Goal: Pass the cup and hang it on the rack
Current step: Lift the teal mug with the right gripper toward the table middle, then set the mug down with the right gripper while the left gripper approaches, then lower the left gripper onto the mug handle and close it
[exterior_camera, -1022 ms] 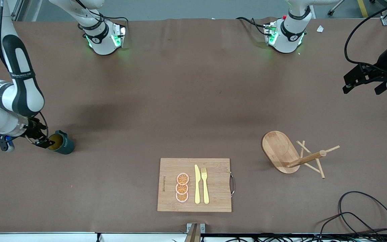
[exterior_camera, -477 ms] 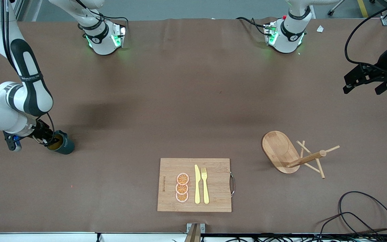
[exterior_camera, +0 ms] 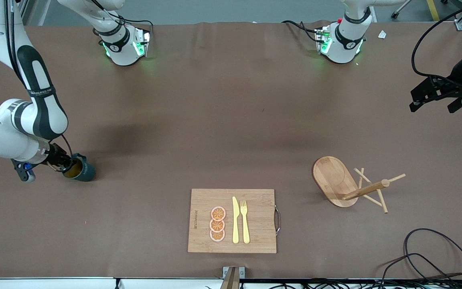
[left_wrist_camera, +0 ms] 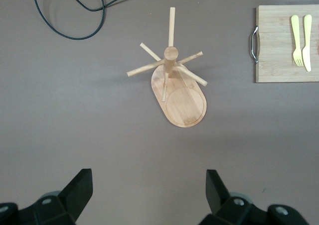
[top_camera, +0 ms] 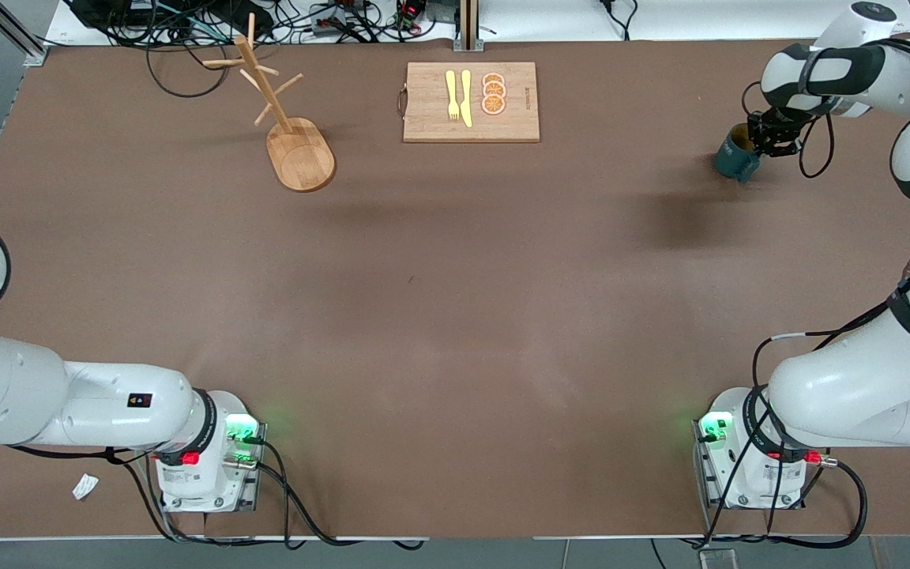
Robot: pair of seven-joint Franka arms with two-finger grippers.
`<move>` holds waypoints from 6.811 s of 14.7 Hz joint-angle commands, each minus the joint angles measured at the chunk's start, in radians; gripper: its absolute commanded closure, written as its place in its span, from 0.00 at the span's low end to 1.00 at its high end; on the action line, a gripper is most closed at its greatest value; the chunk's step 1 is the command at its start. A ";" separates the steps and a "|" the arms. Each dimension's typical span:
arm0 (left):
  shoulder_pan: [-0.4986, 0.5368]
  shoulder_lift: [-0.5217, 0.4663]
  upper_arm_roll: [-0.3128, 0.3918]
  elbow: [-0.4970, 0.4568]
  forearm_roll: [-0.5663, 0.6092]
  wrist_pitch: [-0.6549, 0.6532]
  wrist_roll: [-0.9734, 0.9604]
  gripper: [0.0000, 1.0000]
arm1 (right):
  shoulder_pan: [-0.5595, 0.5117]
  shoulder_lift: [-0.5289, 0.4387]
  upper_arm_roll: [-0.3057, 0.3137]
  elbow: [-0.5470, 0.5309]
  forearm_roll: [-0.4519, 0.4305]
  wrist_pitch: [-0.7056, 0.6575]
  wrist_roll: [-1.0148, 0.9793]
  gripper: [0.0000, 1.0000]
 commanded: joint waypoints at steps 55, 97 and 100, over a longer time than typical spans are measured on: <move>-0.038 0.052 -0.110 0.011 0.018 -0.060 -0.495 0.00 | 0.902 0.248 0.071 0.394 0.003 0.005 0.305 0.00; -0.904 0.894 -0.248 0.316 0.857 0.025 -2.158 0.00 | 0.037 -0.164 0.073 0.538 -0.115 -0.748 -0.815 0.00; -0.933 0.928 -0.209 0.317 0.860 0.046 -2.159 0.00 | 0.038 -0.169 0.074 0.538 -0.113 -0.767 -0.817 0.00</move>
